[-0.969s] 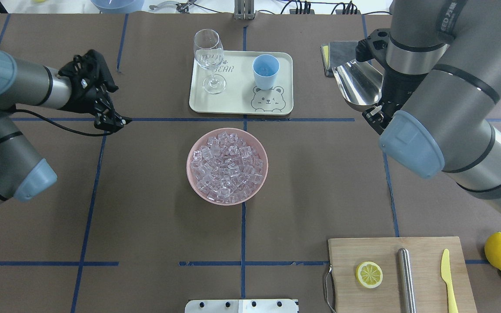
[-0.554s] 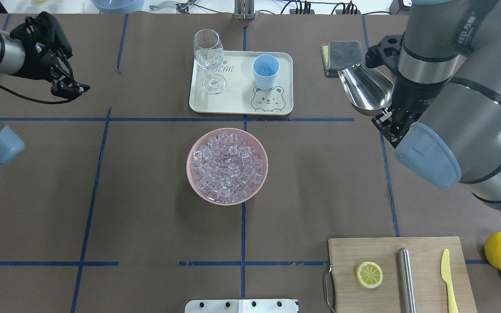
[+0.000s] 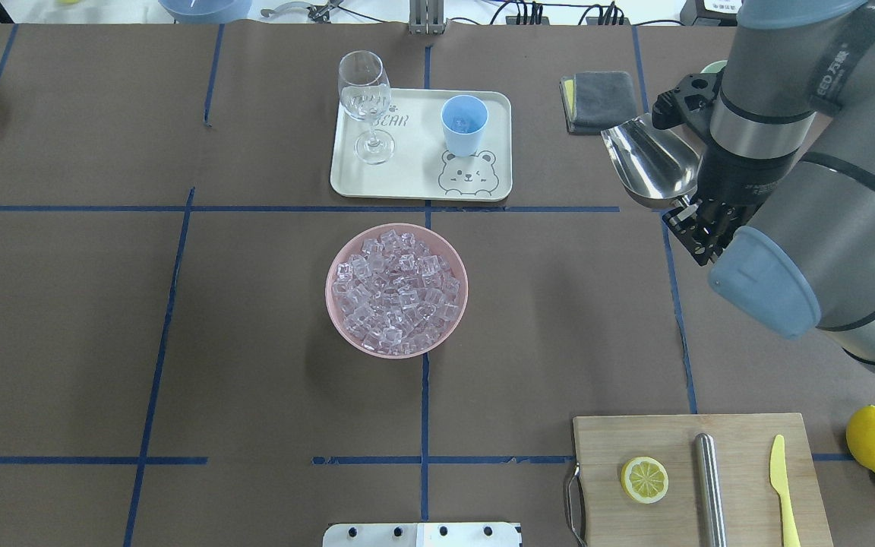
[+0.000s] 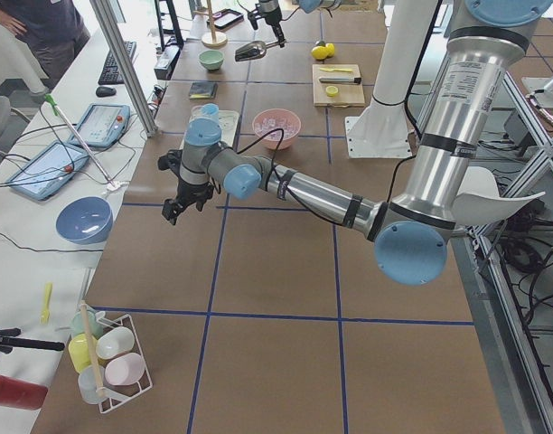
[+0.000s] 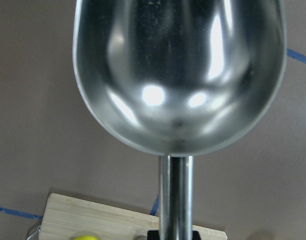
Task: Put ice in cup with scoop
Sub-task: 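Carry the metal scoop with the right gripper toward the table edge nearer the robot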
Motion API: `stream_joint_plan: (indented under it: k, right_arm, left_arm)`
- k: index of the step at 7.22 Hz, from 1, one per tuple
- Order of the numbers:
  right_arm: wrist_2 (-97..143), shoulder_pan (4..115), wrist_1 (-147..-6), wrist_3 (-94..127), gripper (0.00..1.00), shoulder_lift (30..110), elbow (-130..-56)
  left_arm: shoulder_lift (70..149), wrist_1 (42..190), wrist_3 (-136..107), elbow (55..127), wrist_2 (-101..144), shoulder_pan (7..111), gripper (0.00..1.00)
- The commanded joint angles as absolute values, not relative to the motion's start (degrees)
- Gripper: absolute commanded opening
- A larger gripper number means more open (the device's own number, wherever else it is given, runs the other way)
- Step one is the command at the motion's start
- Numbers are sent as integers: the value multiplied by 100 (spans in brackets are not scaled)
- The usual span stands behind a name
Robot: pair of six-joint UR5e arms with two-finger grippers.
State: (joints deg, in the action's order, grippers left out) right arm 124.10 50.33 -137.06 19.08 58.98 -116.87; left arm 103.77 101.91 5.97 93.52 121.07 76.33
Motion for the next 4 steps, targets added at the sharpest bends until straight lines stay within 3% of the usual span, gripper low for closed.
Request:
stream_joint_plan:
  k: [1,4]
  right_arm:
    - [12410,5036,-13702,1907,0,5915,-11689]
    - [12628,5054,-13240,1934,0,6229,-11681]
  left_arm:
    - [10056,9380,589,8767,13090,8452,100]
    - [9317,9203,607,8700,13808,9015,100]
